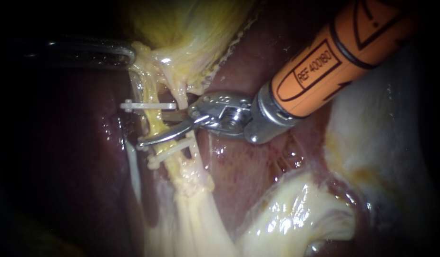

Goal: Go to the cutting position left tube

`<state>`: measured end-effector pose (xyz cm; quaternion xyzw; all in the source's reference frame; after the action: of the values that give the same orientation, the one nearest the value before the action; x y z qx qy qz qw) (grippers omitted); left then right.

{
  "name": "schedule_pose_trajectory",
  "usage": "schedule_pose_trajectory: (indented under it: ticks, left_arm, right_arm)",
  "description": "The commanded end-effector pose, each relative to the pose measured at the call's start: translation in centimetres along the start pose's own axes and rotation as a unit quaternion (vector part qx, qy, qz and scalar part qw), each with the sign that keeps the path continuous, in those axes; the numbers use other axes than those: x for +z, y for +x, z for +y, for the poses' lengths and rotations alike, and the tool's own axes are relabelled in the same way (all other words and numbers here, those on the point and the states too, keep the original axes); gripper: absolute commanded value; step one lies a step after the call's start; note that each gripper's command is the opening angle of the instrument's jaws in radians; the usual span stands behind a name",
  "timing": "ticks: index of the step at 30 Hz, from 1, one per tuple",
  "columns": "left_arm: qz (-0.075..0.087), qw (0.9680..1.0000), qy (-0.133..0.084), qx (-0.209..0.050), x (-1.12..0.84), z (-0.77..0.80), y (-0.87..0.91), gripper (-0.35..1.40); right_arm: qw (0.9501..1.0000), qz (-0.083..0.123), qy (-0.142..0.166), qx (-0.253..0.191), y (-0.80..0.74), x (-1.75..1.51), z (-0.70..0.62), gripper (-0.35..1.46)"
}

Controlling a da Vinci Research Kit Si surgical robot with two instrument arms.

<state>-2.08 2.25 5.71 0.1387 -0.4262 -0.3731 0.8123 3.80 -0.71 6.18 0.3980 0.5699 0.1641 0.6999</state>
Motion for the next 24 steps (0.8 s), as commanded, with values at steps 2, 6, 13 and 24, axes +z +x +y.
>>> schedule_pose_trajectory:
  ticks: [2, 6, 13, 24]
  left_arm:
    - [0.0, 1.0, 0.0, 0.0, 0.0, 0.0, 0.0, -0.35]
    - [0.0, 1.0, 0.0, 0.0, 0.0, 0.0, 0.0, -0.35]
    - [0.0, 1.0, 0.0, 0.0, 0.0, 0.0, 0.0, -0.35]
    - [0.0, 1.0, 0.0, 0.0, 0.0, 0.01, 0.0, -0.35]
  right_arm:
    - [1.0, 0.005, 0.001, -0.002, -0.02, 0.08, 0.01, 1.41]
    - [0.9999, 0.016, 0.003, -0.005, -0.08, 0.23, 0.02, 1.44]
    - [0.9984, 0.051, -0.026, -0.003, -0.04, 0.36, 0.02, 1.44]
    - [0.9984, 0.055, -0.001, 0.011, 0.19, 0.28, -0.19, 1.44]
